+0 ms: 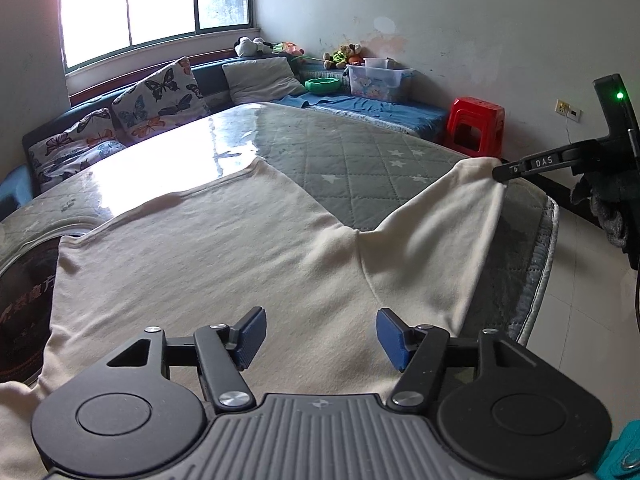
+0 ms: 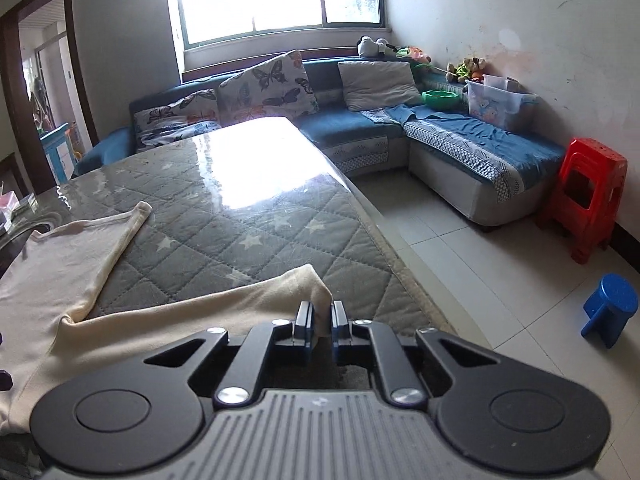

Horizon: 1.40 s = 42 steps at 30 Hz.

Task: Fold clothes
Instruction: 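Lift the sleeve with the right tool and fold it across the shirt body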

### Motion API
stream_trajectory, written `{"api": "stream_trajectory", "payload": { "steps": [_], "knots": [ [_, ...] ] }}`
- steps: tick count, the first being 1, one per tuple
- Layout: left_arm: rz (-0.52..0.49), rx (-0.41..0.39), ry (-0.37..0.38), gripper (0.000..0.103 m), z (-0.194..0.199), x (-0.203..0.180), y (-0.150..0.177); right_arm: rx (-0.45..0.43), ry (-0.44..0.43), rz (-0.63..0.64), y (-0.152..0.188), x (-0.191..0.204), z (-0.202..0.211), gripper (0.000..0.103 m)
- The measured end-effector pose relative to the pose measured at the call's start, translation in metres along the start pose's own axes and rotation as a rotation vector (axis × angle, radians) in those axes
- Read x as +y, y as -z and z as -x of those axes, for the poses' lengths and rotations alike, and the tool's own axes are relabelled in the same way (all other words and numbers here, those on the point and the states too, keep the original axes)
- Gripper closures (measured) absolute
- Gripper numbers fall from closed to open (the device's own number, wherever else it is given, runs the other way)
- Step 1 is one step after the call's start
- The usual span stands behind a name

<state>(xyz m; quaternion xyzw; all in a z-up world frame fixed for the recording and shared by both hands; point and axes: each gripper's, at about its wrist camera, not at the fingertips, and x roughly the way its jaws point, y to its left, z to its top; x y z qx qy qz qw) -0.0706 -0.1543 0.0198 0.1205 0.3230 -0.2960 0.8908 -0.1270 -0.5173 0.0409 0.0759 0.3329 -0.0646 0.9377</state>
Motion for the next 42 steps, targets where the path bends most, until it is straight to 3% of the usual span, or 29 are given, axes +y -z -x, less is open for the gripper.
{"api": "stream_trajectory", "payload": {
  "steps": [10, 17, 23, 33, 39, 42],
  "knots": [
    [0.024, -0.015, -0.017, 0.038, 0.006, 0.008, 0.002, -0.098, -0.065, 0.059, -0.034, 0.022, 0.036, 0.096],
    [0.074, -0.051, -0.060, 0.037, 0.027, 0.029, 0.012, -0.190, -0.184, 0.213, -0.069, 0.083, 0.072, 0.096],
    [0.126, -0.078, -0.093, 0.037, 0.044, 0.049, 0.026, -0.221, -0.317, 0.374, -0.087, 0.162, 0.086, 0.096],
    [0.202, -0.090, -0.152, 0.035, 0.071, 0.070, 0.053, -0.125, -0.526, 0.648, -0.063, 0.299, 0.061, 0.096],
    [0.240, -0.088, -0.191, 0.035, 0.085, 0.081, 0.064, -0.003, -0.617, 0.742, -0.030, 0.332, 0.039, 0.095],
    [0.246, -0.091, -0.209, 0.035, 0.090, 0.085, 0.065, 0.008, -0.633, 0.763, -0.024, 0.334, 0.038, 0.090]
  ]
}}
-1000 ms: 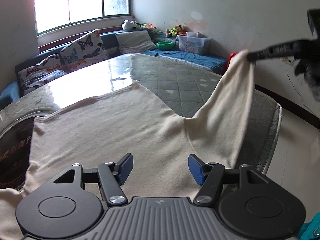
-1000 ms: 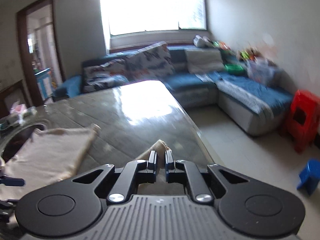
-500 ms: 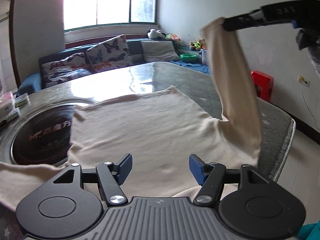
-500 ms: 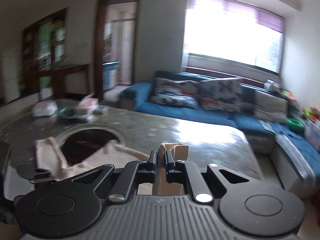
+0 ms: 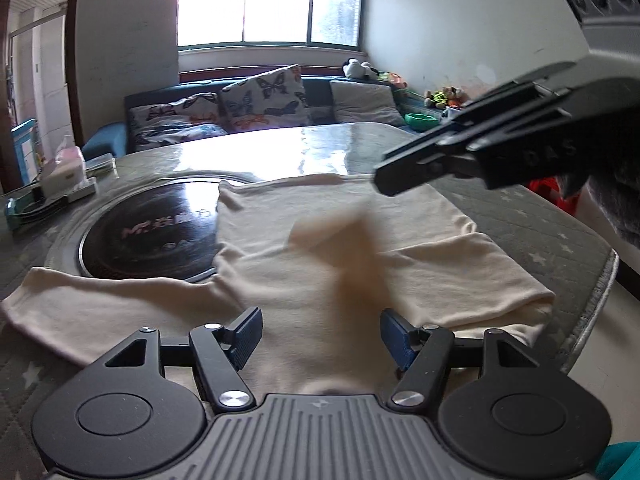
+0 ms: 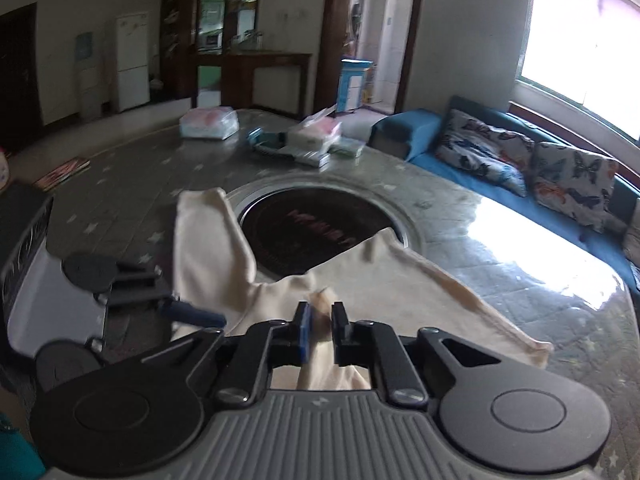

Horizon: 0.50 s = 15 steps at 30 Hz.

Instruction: Fold clothes

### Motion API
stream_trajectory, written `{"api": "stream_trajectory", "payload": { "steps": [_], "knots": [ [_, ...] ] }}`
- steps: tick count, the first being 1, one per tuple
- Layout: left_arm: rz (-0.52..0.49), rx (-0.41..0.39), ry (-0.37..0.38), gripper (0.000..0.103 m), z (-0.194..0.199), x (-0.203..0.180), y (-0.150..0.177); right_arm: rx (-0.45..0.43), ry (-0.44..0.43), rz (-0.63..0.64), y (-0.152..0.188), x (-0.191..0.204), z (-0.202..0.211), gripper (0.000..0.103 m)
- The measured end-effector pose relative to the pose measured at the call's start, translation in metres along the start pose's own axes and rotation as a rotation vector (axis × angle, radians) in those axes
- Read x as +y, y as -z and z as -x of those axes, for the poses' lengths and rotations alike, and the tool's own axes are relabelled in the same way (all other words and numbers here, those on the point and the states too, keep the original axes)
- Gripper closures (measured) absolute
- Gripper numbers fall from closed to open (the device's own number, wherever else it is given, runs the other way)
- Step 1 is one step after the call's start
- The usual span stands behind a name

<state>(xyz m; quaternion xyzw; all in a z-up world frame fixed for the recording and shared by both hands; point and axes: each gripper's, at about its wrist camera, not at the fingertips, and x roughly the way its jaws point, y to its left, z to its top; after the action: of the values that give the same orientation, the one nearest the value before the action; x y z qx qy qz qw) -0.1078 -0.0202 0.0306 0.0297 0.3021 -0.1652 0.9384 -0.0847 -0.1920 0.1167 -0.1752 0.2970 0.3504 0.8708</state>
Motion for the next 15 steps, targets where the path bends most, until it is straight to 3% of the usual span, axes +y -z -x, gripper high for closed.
{"api": "stream_trajectory", "payload": {
  "steps": [5, 10, 11, 15],
  "knots": [
    [0.000, -0.011, -0.020, 0.036, 0.001, 0.005, -0.003, 0.034, 0.046, -0.016, 0.014, -0.020, 0.014, 0.086],
    [-0.022, -0.022, -0.013, 0.048, -0.004, -0.003, -0.007, 0.140, 0.071, -0.017, 0.048, -0.038, 0.023, 0.086],
    [-0.028, -0.021, -0.006, 0.052, -0.006, -0.004, -0.008, 0.156, 0.066, -0.024, 0.058, -0.040, 0.025, 0.086],
    [-0.059, 0.000, 0.022, 0.053, -0.017, -0.012, -0.010, 0.186, 0.038, -0.065, 0.088, -0.044, 0.027, 0.086]
  ]
}}
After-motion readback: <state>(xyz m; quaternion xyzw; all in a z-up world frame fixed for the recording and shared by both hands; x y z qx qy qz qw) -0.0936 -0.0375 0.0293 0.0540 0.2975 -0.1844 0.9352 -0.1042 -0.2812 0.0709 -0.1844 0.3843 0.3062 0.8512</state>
